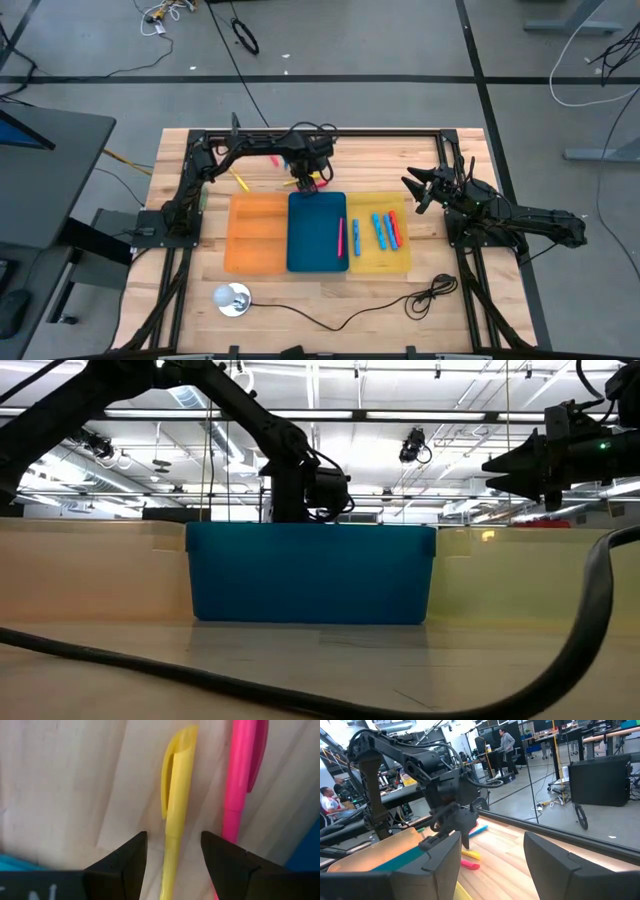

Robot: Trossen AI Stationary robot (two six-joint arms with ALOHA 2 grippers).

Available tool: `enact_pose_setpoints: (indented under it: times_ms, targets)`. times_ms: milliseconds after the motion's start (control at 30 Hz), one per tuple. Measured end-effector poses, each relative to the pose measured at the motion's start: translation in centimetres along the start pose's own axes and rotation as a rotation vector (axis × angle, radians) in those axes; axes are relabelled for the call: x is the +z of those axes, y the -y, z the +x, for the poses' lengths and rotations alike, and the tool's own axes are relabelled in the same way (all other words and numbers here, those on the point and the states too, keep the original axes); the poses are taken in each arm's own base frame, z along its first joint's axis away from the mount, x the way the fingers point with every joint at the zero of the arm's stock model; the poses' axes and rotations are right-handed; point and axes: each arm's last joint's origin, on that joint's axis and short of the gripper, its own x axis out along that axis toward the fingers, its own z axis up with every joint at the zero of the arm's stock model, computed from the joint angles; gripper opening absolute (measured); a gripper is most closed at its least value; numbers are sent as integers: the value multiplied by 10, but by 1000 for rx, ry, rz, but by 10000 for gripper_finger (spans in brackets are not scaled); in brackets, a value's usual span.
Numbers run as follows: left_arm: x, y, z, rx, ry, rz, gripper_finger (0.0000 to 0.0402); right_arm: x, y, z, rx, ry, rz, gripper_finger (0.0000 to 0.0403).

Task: Pick & Place Markers
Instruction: Put the right yellow pen into the blue bin

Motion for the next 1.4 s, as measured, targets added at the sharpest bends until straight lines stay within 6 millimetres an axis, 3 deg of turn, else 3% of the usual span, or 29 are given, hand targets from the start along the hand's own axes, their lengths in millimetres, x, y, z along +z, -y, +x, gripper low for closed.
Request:
enact_pose_setpoints:
  times_ms: [200,433,867,1400]
  targets:
    - [0,-2,1,-48,8,-3,160,0,0,0,1,0,0,215]
    - [1,-1,1,-53,12,-3,28,0,0,0,0,0,0,215]
    - [3,-4,-5,-26,6,-12,27,0,0,0,0,0,0,215]
    - [8,-13,-69,21,5,117,27,0,0,0,0,0,0,215]
